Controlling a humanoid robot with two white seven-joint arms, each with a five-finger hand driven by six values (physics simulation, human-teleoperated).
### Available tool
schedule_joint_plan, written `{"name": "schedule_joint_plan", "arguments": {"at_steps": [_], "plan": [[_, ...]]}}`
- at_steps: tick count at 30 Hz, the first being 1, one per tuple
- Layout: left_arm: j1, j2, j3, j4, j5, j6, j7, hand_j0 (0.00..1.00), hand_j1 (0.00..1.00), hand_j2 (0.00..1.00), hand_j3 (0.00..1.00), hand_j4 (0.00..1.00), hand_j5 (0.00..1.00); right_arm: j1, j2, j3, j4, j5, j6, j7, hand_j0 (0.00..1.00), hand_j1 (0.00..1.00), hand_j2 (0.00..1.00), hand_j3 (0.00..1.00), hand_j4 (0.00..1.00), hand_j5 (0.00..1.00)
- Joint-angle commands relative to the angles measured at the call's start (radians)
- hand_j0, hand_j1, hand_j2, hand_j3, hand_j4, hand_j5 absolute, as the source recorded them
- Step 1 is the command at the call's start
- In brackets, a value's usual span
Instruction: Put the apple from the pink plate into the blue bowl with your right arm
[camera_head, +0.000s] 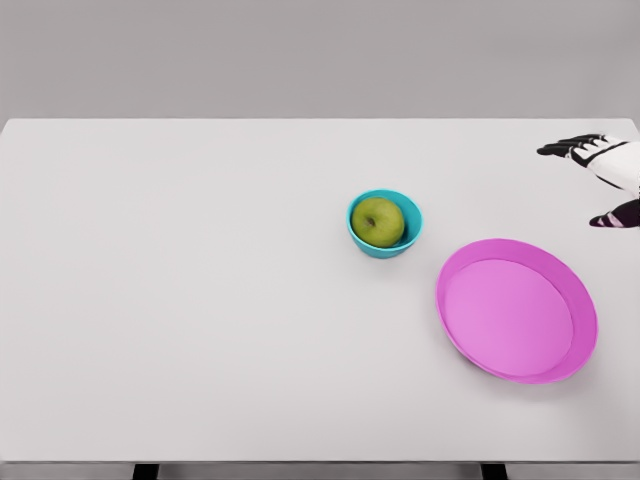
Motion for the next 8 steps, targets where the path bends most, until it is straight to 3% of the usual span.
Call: {"name": "schedule_joint_plan", "arguments": {"at_steps": [1, 3, 8], "plan": [[0.0, 0.0, 0.0, 0.0, 0.0, 0.0, 0.0, 1.0, 1.0, 1.0, 1.0, 1.0, 1.0, 0.0, 0.06, 0.014, 0.001, -0.008, 0.003, 0.001, 1.0, 1.0, 1.0, 1.0, 1.0, 1.0], [0.0, 0.0, 0.0, 0.0, 0.0, 0.0, 0.0, 1.0, 1.0, 1.0, 1.0, 1.0, 1.0, -0.008, 0.123, 0.086, -0.003, -0.002, 0.003, 0.001, 1.0, 1.0, 1.0, 1.0, 1.0, 1.0], [-0.002, 0.0, -0.003, 0.0, -0.001, 0.0, 0.003, 1.0, 1.0, 1.0, 1.0, 1.0, 1.0, -0.014, 0.133, 0.086, 0.001, 0.006, 0.003, 0.001, 1.0, 1.0, 1.0, 1.0, 1.0, 1.0]]}}
